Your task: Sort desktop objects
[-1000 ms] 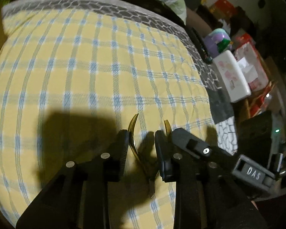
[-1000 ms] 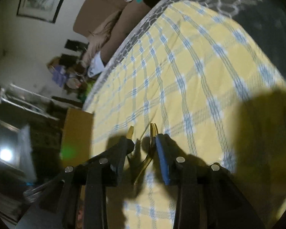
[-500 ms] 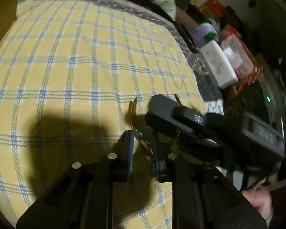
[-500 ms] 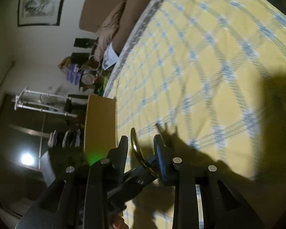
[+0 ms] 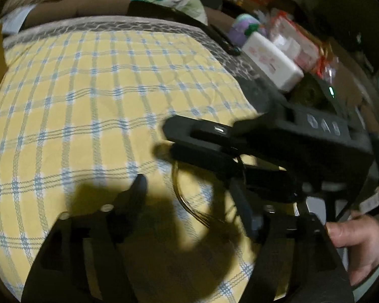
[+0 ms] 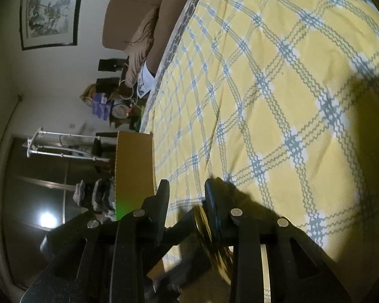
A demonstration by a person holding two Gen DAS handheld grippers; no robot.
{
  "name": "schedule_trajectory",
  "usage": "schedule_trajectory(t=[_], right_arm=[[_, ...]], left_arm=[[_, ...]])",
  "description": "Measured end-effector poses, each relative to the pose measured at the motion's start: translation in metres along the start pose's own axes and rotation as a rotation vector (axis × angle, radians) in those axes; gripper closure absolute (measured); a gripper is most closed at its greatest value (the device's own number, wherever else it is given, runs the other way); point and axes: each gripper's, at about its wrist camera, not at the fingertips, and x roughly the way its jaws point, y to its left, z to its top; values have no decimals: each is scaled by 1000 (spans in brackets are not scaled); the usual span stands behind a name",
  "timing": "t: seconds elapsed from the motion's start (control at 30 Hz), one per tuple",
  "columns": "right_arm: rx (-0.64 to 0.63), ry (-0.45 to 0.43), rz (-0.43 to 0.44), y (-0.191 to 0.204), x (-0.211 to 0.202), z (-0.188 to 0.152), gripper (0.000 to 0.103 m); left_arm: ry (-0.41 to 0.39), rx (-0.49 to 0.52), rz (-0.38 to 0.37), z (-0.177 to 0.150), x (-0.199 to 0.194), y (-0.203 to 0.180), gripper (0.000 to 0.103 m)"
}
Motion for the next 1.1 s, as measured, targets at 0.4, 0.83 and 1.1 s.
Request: schedule_trajectory(t=[0.4, 0.83, 1.1], right_arm=[[35, 45, -25, -8, -29, -4, 74], [15, 13, -6, 13, -31, -27, 78], [-5, -4, 44, 53, -29, -33, 81]], left_arm=[[-29, 140, 138, -15, 6, -24, 44], [44, 45, -36, -21, -10, -20, 97], [5, 37, 6, -5, -48, -4, 98]])
